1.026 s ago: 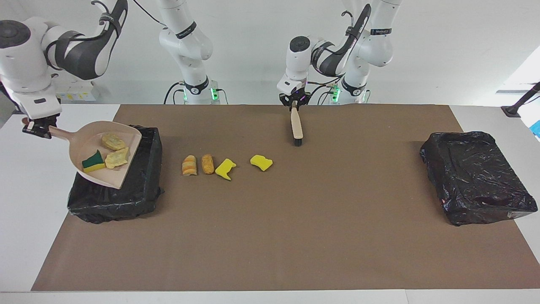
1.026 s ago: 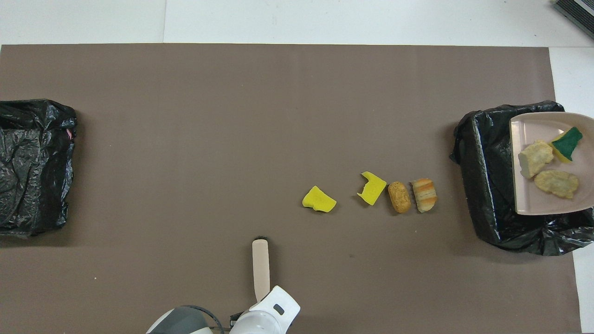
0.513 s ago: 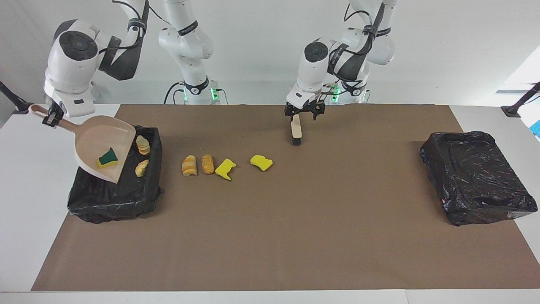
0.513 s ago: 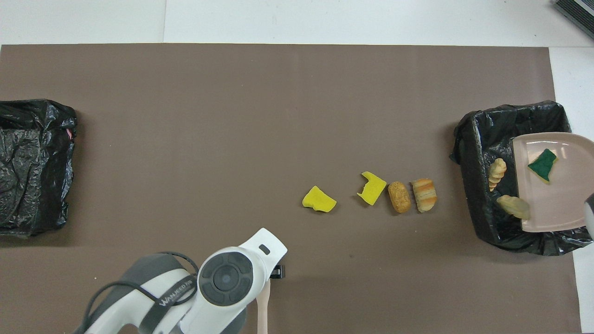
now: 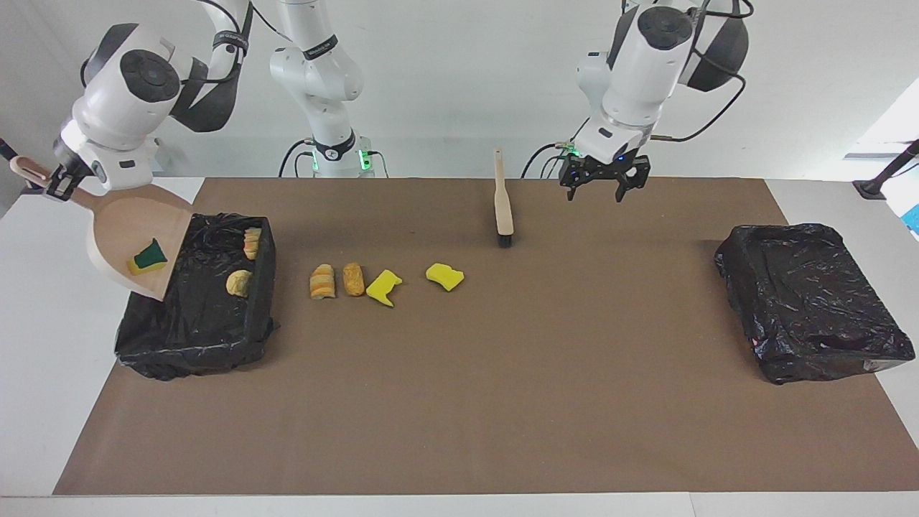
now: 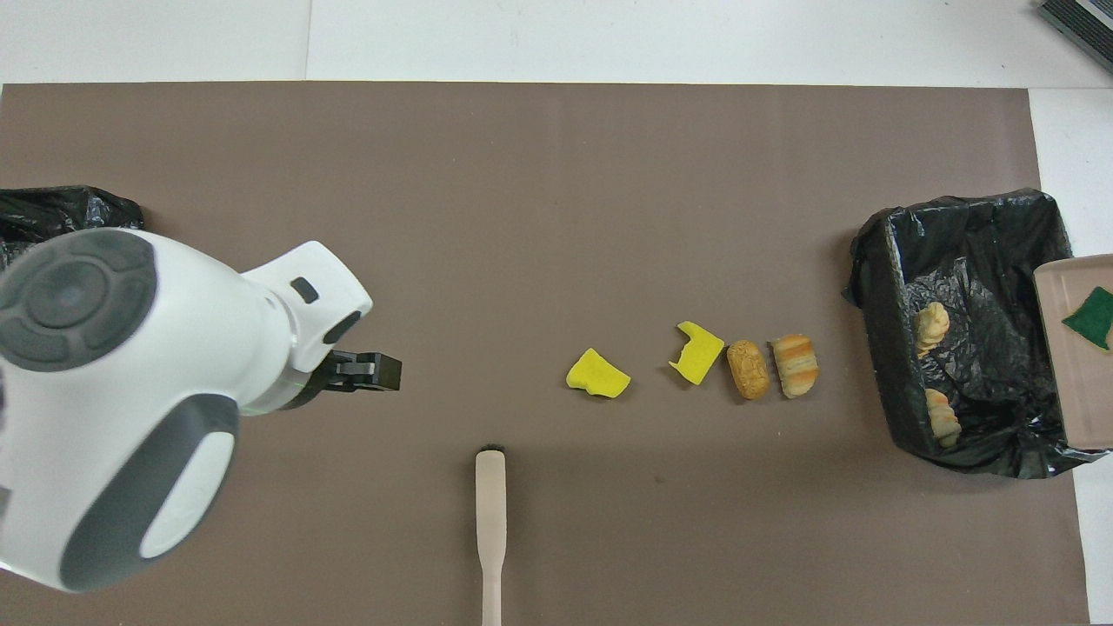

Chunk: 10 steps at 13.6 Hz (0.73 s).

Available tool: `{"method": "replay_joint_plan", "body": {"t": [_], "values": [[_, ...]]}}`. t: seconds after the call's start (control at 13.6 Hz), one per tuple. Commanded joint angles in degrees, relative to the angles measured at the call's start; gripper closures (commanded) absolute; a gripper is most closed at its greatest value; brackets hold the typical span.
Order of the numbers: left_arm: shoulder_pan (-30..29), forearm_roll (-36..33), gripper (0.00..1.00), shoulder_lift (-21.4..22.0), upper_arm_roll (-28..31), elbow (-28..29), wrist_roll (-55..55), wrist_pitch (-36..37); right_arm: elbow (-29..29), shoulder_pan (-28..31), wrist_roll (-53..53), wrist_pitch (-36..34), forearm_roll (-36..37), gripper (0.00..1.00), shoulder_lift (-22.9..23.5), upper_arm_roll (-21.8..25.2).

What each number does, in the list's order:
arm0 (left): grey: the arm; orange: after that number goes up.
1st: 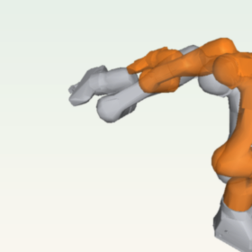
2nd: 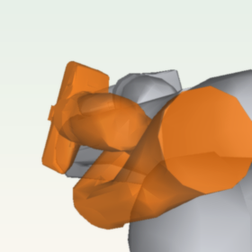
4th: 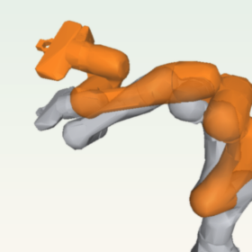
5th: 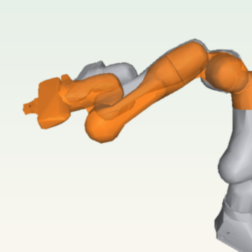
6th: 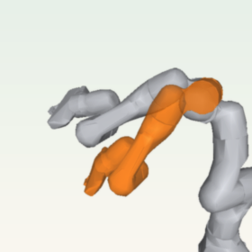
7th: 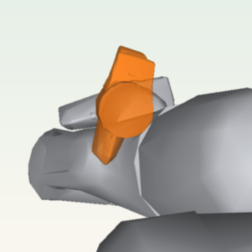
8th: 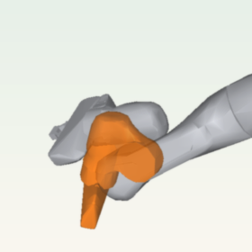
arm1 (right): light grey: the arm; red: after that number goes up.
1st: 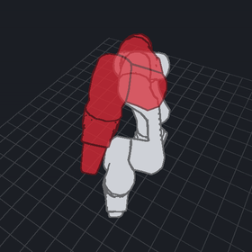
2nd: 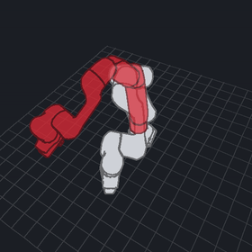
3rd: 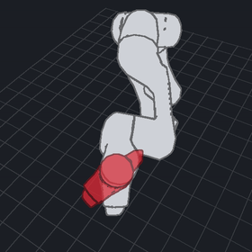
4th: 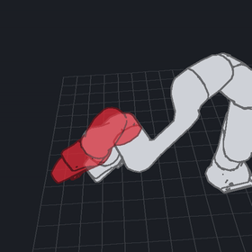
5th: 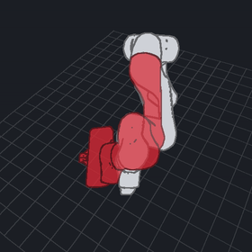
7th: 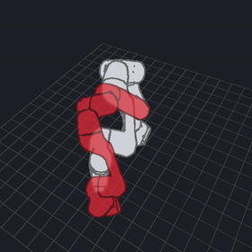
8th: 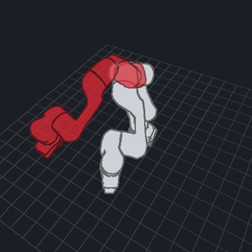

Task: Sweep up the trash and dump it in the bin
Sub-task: 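Tip the dustpan with the right gripper to dump trash into the bin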

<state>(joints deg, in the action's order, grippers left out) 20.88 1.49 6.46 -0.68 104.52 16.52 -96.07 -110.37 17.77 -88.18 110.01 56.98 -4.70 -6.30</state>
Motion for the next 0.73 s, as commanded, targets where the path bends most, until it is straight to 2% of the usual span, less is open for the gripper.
{"method": "replay_joint_plan", "body": {"t": [0.0,0.22,0.44,0.66], "values": [[-5.39,-0.09,0.0,-1.01,-0.55,-4.67,-3.15,3.08,-0.98,-4.14,3.16,-3.56,5.57,1.0,-1.45,-0.29],[-11.89,-0.26,0.0,-2.59,-0.55,-13.0,-11.02,8.77,-1.07,-5.72,8.17,-8.04,6.91,1.0,-1.98,-0.29],[-13.76,-0.52,0.0,-3.3,-0.55,-15.93,-16.43,11.52,-0.72,-5.38,10.22,-9.99,4.82,1.0,-2.94,-0.03],[-13.85,-0.52,0.0,-3.21,-0.72,-16.01,-16.43,11.61,1.9,-6.35,11.36,-13.84,-8.34,1.0,-2.86,-0.2]]}}
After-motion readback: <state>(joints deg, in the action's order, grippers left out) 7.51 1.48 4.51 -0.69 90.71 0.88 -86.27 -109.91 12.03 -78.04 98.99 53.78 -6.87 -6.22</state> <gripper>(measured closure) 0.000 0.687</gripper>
